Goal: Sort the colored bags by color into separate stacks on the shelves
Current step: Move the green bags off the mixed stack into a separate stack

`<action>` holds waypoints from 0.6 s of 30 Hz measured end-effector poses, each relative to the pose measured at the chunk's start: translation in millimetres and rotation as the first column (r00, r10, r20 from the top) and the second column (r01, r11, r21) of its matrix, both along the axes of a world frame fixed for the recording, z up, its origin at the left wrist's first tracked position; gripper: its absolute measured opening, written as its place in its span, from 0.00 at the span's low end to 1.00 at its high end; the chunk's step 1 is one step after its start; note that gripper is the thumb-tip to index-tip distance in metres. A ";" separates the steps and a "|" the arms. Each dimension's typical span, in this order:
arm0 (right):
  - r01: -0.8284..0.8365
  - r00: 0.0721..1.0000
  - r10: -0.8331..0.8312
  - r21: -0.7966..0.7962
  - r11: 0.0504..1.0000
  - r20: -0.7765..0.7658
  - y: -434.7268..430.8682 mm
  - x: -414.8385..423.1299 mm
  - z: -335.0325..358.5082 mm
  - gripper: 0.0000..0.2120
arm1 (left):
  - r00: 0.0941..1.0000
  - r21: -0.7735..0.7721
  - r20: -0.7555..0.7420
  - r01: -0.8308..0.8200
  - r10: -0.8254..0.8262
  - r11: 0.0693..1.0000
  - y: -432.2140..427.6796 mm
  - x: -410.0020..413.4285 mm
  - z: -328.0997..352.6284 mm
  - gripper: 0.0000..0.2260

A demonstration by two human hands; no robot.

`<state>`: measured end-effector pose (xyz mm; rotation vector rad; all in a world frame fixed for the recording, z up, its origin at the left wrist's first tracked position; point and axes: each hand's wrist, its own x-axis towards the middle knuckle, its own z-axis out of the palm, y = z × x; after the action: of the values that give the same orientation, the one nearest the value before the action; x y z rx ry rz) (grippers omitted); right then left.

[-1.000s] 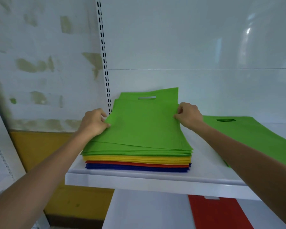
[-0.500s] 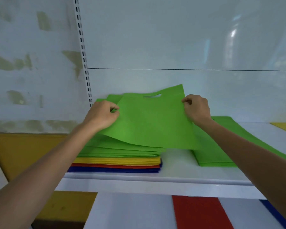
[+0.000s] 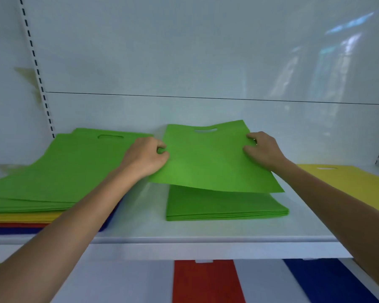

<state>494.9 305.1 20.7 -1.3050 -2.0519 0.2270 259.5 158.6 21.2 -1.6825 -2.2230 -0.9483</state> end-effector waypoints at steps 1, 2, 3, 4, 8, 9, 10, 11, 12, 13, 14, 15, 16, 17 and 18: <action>-0.010 1.000 0.010 -0.013 1.000 0.006 1.0 6.1 -2.5 0.23 | 1.000 -0.012 0.001 -0.007 0.007 1.000 2.8 7.5 -5.8 0.15; -0.016 1.000 0.016 -0.031 0.999 0.013 1.5 10.7 -5.9 0.22 | 1.000 -0.026 0.002 -0.012 0.012 1.000 5.3 13.8 -12.8 0.15; -0.018 0.999 0.020 -0.045 0.999 0.030 1.9 15.0 -10.2 0.20 | 1.000 -0.041 0.003 -0.017 0.017 0.999 7.5 19.5 -20.4 0.15; -0.017 0.998 0.020 -0.070 0.997 0.054 2.4 18.0 -15.6 0.19 | 1.000 -0.061 0.003 -0.023 0.023 0.998 9.4 23.9 -28.4 0.15; -0.023 0.990 0.049 -0.190 0.982 0.132 11.0 25.7 -40.8 0.16 | 0.999 -0.169 -0.004 -0.052 0.052 0.984 13.7 35.7 -54.9 0.15; -0.025 0.987 0.058 -0.214 0.977 0.148 13.8 27.2 -46.6 0.16 | 0.998 -0.201 -0.004 -0.058 0.058 0.978 14.1 37.6 -59.3 0.15; -0.028 0.985 0.067 -0.238 0.971 0.161 15.9 28.4 -51.6 0.16 | 0.998 -0.225 -0.010 -0.066 0.065 0.972 14.0 39.1 -63.1 0.15; -0.030 0.982 0.077 -0.256 0.966 0.173 17.0 29.3 -56.1 0.16 | 0.997 -0.237 -0.017 -0.076 0.074 0.968 13.4 40.4 -66.3 0.14; -0.031 0.980 0.084 -0.274 0.961 0.183 18.0 30.2 -59.5 0.17 | 0.996 -0.239 -0.020 -0.084 0.081 0.967 13.3 40.9 -69.2 0.14; -0.037 0.977 0.095 -0.285 0.958 0.191 19.6 30.8 -62.2 0.17 | 0.996 -0.233 -0.018 -0.089 0.087 0.969 13.4 41.2 -71.1 0.14; -0.044 0.973 0.108 -0.294 0.955 0.203 21.6 31.2 -64.5 0.16 | 0.996 -0.226 -0.013 -0.093 0.092 0.970 13.7 41.8 -72.4 0.15; -0.053 0.968 0.122 -0.297 0.953 0.218 24.0 31.5 -66.6 0.15 | 0.995 -0.221 -0.010 -0.097 0.097 0.971 14.4 42.5 -73.1 0.15; -0.054 0.964 0.128 -0.300 0.952 0.232 26.8 31.5 -68.4 0.15 | 0.995 -0.217 -0.004 -0.101 0.102 0.971 14.7 43.1 -73.4 0.15; -0.052 0.960 0.132 -0.303 0.952 0.248 29.3 31.3 -69.8 0.15 | 0.994 -0.217 0.006 -0.102 0.106 0.971 15.1 43.8 -73.4 0.14; -0.047 0.956 0.133 -0.310 0.950 0.262 31.2 31.2 -70.9 0.16 | 0.994 -0.216 0.019 -0.102 0.109 0.971 15.6 44.0 -73.8 0.14</action>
<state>526.1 336.3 -50.1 -1.4952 -2.3934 0.4325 303.5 174.1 -52.6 -1.6231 -2.4859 -0.7358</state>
